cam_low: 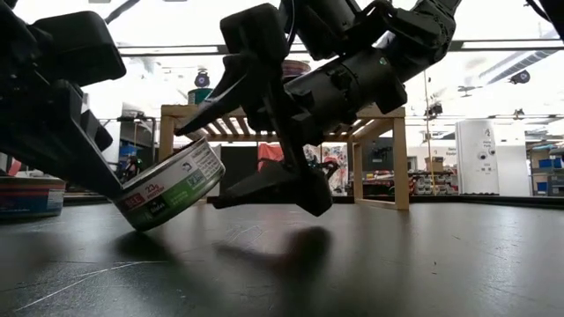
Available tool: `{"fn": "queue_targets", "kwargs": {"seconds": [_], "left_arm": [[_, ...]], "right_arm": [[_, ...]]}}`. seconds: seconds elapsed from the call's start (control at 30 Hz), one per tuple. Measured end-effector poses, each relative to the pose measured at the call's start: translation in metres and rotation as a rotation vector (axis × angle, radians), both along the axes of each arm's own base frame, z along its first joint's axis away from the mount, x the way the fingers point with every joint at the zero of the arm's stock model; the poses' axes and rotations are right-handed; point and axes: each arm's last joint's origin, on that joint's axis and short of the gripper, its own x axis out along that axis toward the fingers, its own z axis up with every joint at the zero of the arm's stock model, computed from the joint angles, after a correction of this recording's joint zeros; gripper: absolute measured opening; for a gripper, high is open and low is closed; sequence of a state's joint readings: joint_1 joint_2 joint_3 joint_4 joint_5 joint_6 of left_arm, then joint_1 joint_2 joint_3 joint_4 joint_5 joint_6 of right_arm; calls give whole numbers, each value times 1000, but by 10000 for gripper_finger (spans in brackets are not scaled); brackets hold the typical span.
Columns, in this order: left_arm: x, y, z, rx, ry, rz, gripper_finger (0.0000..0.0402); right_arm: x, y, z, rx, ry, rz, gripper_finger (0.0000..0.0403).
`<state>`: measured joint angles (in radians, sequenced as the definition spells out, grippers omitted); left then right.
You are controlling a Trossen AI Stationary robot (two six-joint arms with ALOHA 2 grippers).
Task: Stack canned seafood by type on shelf
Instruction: Stack the green white tuna can on top of the green white tuna can on the shelf
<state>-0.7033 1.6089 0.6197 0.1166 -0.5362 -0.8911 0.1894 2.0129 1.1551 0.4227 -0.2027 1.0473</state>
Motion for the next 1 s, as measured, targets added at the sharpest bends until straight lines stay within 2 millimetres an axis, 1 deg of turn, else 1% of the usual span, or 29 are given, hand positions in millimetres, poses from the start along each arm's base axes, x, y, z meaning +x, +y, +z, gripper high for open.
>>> {"fn": "queue_targets", "kwargs": {"seconds": [0.37,0.53,0.77,1.0], "left_arm": [[1,0,1,9,-11,-8,0],[1,0,1,9,-11,-9,0],[1,0,1,8,-11,-8,0],[1,0,1,7,-12,-9,0]], "right_arm": [[3,0,4,-24,-20,1,293],[3,0,3,-22,-12,0,272],[2,-1,2,-26,2,-11,214],[3,-2,2,-35,-5,-7,142]]}}
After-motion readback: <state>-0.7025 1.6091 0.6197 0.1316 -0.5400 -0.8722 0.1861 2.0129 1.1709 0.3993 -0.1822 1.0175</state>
